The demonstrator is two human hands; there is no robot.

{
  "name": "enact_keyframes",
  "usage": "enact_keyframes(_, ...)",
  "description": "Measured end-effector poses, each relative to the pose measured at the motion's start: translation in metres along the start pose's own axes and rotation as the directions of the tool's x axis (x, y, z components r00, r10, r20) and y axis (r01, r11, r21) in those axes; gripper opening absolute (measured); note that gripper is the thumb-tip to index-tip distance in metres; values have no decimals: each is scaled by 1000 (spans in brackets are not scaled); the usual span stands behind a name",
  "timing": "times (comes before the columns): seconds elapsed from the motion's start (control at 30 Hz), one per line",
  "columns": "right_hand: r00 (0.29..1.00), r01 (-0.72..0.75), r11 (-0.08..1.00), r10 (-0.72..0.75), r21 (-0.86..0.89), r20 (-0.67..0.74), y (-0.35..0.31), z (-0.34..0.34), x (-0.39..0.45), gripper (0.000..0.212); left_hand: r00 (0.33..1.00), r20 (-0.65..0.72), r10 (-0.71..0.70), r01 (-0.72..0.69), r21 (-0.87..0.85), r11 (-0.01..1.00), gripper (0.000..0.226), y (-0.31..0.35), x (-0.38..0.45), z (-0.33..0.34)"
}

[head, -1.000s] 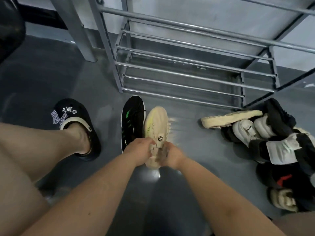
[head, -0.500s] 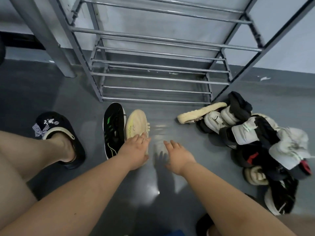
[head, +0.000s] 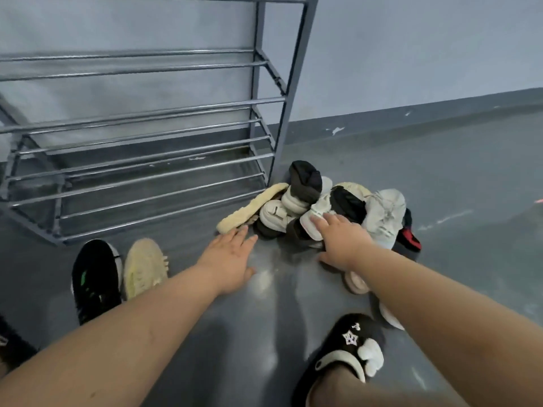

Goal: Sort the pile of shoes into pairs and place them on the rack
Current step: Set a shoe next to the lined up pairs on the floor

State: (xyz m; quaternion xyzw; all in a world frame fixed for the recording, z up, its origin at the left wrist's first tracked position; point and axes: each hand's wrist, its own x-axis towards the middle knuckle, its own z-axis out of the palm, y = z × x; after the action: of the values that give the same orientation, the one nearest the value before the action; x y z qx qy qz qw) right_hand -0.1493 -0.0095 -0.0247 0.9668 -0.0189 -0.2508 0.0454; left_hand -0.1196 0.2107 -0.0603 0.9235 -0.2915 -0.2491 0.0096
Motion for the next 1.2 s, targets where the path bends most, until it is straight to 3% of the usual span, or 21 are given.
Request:
enact_keyframes(0.3, 989, -137, 991, 137, -6, 47, 140, 7, -22, 84, 975, -14, 221, -220, 50, 974, 71, 94, 71, -44)
enact_keyframes(0.57, 984, -173, 939, 178, 297, 10, 173, 58, -13, 81, 945, 117, 307, -314, 51, 948, 70, 145, 107, -24)
enact_keyframes(0.67, 980, -149, 894, 189, 422, -54, 175, 68, -7, 79, 945, 130, 301, -298, -43, 954, 69, 158, 121, -26)
enact_keyframes(0.83, 961, -115, 788, 242, 604, -132, 173, 83, -4, 81, 961, 78, 264, -221, -349, 911, 69, 181, 157, -21)
enact_keyframes(0.9, 934, -154, 675, 337, 722, -116, 169, 92, -1, 82, 968, 71, 243, -193, -415, 889, 70, 183, 166, -14)
enact_keyframes(0.97, 905, -181, 476, 422, 860, -44, 164, 100, 3, 81, 973, 80, 218, -148, -511, 847, 73, 184, 170, -7)
enact_keyframes(1.07, 887, -141, 265, 461, 954, 3, 155, 107, 7, 81, 982, 111, 152, -52, -614, 788, 77, 187, 175, 0)
enact_keyframes(1.2, 834, -107, 23, 546, 994, 78, 151, 114, 19, 91, 987, 157, 21, 118, -815, 568, 77, 194, 188, 2)
